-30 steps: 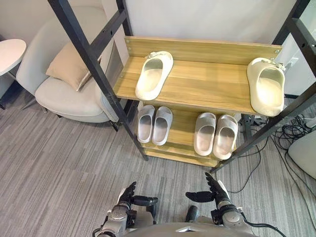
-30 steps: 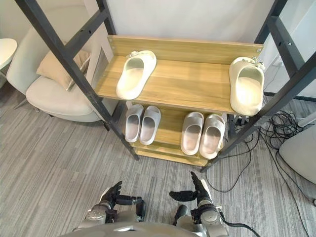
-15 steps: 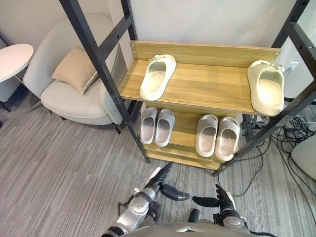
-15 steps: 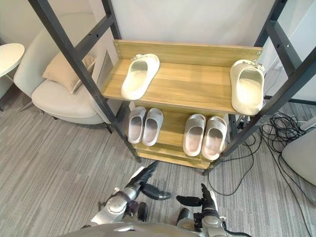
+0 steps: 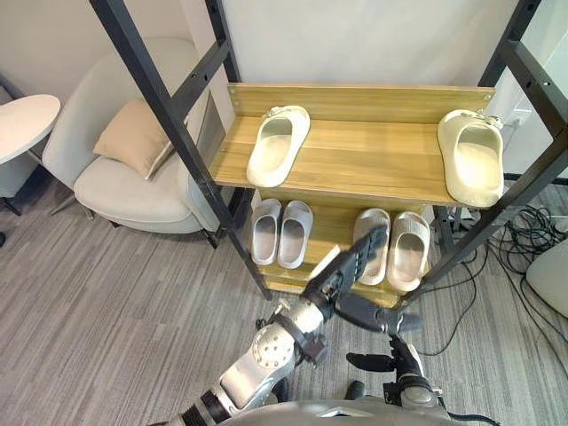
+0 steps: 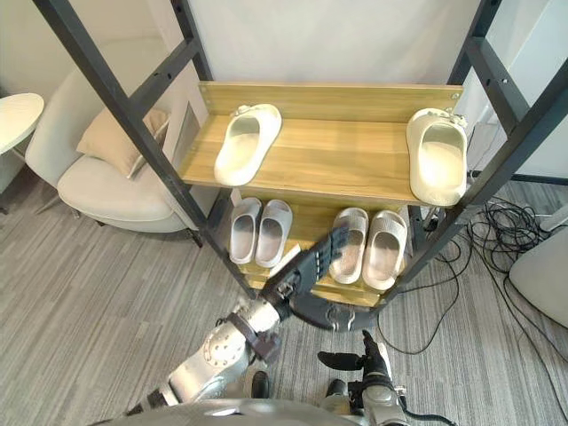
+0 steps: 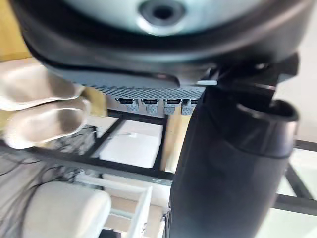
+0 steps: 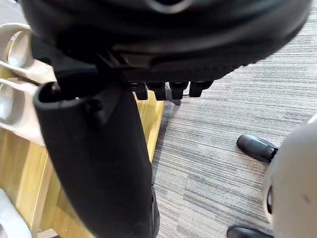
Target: Organize the slippers on the shoe rack
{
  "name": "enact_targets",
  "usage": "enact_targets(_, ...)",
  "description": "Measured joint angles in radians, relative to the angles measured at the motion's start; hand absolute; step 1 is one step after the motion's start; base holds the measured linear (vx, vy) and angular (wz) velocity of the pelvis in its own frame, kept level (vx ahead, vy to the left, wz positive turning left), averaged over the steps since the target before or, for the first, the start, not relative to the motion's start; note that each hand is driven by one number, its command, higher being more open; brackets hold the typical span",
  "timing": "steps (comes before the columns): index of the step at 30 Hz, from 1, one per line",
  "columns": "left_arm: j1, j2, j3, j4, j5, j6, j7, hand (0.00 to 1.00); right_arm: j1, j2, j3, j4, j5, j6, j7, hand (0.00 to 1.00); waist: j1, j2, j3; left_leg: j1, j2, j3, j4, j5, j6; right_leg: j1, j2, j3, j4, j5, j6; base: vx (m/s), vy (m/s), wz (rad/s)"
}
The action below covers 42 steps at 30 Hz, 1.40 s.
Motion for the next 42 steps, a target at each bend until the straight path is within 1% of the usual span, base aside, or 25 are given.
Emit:
enact_targets(2, -0.057, -0.005, 0.052, -0.066, 0.0, -0.031, 0.042, 1.0, -0.001, 0.0, 0.001, 0.01, 0.0, 0.0, -0.004, 1.0, -0.001, 0.002, -0.015, -0.006, 0.0, 0.0, 0.0, 0.0, 0.0, -0.005, 0.0, 0.0, 0.001, 0.001, -0.003, 0.0, 0.0, 0.0)
enact_targets(3, -0.075, -0.011, 0.074, -0.089, 0.001, -0.044, 0.06, 1.0, 0.0, -0.001, 0.003, 0.014, 0.0, 0.002, -0.007, 1.0, -0.001, -0.001, -0.02, -0.006, 0.0, -0.001, 0.0, 0.0, 0.0, -0.005, 0.001, -0.001, 0.001, 0.0, -0.003, 0.03, 0.004, 0.02)
enact_targets(7, -0.133, -0.02, 0.136, -0.138, 0.017, -0.088, 0.114, 1.0, -0.001, -0.009, 0.02, 0.02, -0.001, 0.002, -0.011, 1.0, 0.001, -0.004, -0.029, -0.008, -0.001, -0.007, 0.0, 0.0, 0.0, -0.004, 0.0, -0.007, 0.001, -0.003, -0.002, 0.03, 0.003, 0.05)
enact_targets(13, -0.179, -0.01, 0.238, -0.136, 0.069, -0.09, 0.175, 1.0, -0.002, -0.008, 0.02, 0.028, -0.001, 0.003, -0.009, 1.0, 0.0, -0.015, -0.035, -0.008, -0.003, -0.008, 0.0, 0.0, 0.0, -0.003, -0.001, -0.007, 0.001, -0.003, -0.002, 0.0, 0.002, 0.01)
enact_targets(16, -0.219, 0.025, 0.297, -0.128, 0.135, -0.09, 0.211, 1.0, -0.001, -0.008, 0.02, 0.03, -0.002, 0.004, -0.008, 1.0, 0.0, -0.023, -0.04, -0.008, -0.002, -0.007, 0.0, 0.0, 0.0, -0.004, -0.001, -0.007, 0.001, -0.003, -0.002, 0.0, 0.0, 0.0)
enact_targets(21, -0.273, 0.082, 0.389, -0.103, 0.256, -0.09, 0.263, 1.0, -0.001, -0.008, 0.019, 0.03, -0.002, 0.004, -0.003, 1.0, -0.003, -0.027, -0.042, -0.007, -0.002, -0.003, -0.001, 0.0, 0.0, -0.006, -0.001, -0.002, 0.001, -0.003, -0.002, 0.0, 0.0, -0.01)
enact_targets(22, -0.289, 0.101, 0.42, -0.085, 0.295, -0.089, 0.281, 1.0, -0.001, -0.008, 0.019, 0.03, -0.002, 0.004, -0.001, 1.0, -0.002, -0.029, -0.042, -0.007, -0.001, -0.001, -0.002, 0.0, 0.0, -0.008, 0.0, 0.0, 0.001, -0.003, -0.002, 0.0, 0.0, -0.05)
enact_targets(25, -0.306, 0.142, 0.479, -0.047, 0.379, -0.077, 0.309, 1.0, -0.001, -0.006, 0.018, 0.029, -0.002, 0.005, 0.001, 1.0, -0.004, -0.036, -0.044, -0.01, 0.0, 0.004, -0.006, -0.001, -0.001, -0.016, 0.001, 0.006, 0.0, -0.003, -0.002, 0.0, 0.0, -0.06)
enact_targets(29, -0.338, 0.203, 0.518, 0.032, 0.457, -0.048, 0.322, 1.0, 0.001, -0.003, 0.018, 0.028, -0.003, 0.005, 0.002, 1.0, -0.006, -0.054, -0.048, -0.016, 0.0, 0.01, -0.01, -0.001, -0.001, -0.03, 0.003, 0.012, 0.0, -0.003, -0.002, 0.0, 0.004, -0.03)
enact_targets(35, -0.355, 0.232, 0.562, 0.095, 0.545, -0.005, 0.332, 1.0, 0.005, 0.003, 0.018, 0.012, -0.004, 0.005, 0.003, 1.0, -0.008, -0.068, -0.05, -0.024, -0.002, 0.033, -0.01, -0.003, 0.001, -0.047, 0.005, 0.037, 0.0, 0.002, -0.003, 0.01, 0.018, -0.13)
enact_targets(38, -0.409, 0.254, 0.569, 0.142, 0.606, 0.029, 0.346, 1.0, 0.007, 0.01, 0.019, 0.006, -0.013, 0.004, 0.003, 1.0, -0.008, -0.078, -0.047, -0.028, -0.002, 0.049, -0.01, -0.004, 0.003, -0.061, 0.006, 0.055, 0.0, 0.007, -0.006, -0.02, 0.028, -0.15)
enact_targets(42, -0.46, 0.271, 0.569, 0.178, 0.665, 0.045, 0.366, 1.0, 0.009, 0.015, 0.019, -0.005, -0.014, 0.005, 0.003, 1.0, -0.011, -0.083, -0.046, -0.036, -0.002, 0.065, -0.01, -0.005, 0.005, -0.077, 0.007, 0.076, 0.0, 0.015, -0.008, -0.02, 0.021, -0.15)
